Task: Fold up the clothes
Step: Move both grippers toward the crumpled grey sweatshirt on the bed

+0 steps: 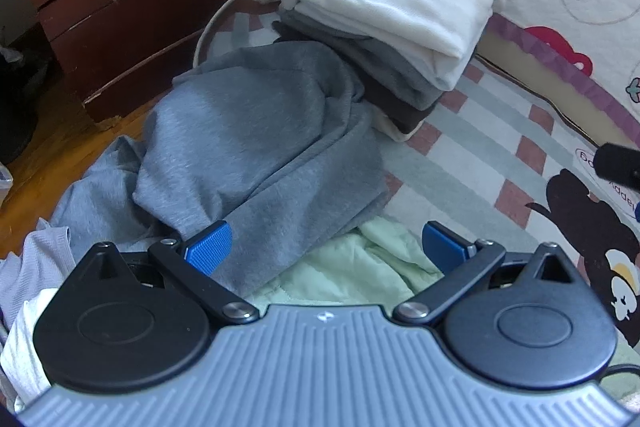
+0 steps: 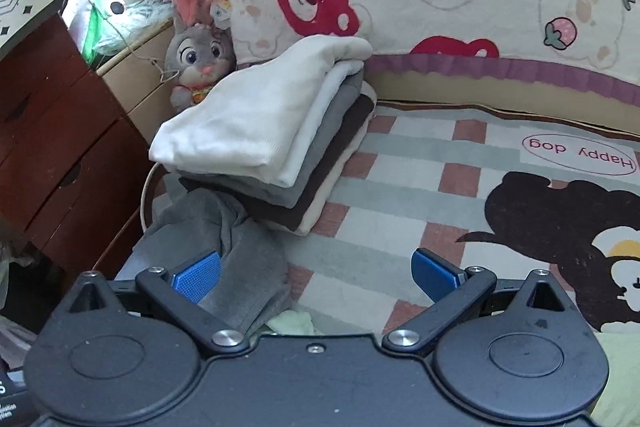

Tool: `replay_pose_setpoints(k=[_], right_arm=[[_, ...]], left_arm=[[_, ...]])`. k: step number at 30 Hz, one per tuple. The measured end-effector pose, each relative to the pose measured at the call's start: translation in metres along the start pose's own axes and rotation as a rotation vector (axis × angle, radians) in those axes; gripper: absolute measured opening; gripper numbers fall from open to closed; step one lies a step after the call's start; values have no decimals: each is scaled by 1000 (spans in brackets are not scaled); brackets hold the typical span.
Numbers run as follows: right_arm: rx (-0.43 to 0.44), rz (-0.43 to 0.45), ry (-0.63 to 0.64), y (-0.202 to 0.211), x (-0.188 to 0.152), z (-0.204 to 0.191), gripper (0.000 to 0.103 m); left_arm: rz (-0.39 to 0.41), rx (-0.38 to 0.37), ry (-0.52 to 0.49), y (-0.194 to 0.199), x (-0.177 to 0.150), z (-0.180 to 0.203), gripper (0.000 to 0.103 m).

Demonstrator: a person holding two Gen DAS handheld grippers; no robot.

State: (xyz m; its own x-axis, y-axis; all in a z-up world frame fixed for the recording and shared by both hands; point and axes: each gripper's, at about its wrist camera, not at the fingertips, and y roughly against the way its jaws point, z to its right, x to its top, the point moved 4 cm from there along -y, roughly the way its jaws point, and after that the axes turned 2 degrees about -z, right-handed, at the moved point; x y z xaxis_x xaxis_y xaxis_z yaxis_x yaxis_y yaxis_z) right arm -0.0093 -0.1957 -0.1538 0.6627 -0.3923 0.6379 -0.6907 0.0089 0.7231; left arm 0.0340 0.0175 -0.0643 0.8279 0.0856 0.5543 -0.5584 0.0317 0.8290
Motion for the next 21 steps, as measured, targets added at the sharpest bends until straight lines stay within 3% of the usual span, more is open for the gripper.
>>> replay_pose_setpoints(k=[5,21], right_arm=[[10,-40,-15,-8,4,2,103],[38,-50,21,-3,-3,-9,103]], left_arm=[[0,-19,-9,2,-1,2,103],[-9,-20,-24,0,-3,4,103]])
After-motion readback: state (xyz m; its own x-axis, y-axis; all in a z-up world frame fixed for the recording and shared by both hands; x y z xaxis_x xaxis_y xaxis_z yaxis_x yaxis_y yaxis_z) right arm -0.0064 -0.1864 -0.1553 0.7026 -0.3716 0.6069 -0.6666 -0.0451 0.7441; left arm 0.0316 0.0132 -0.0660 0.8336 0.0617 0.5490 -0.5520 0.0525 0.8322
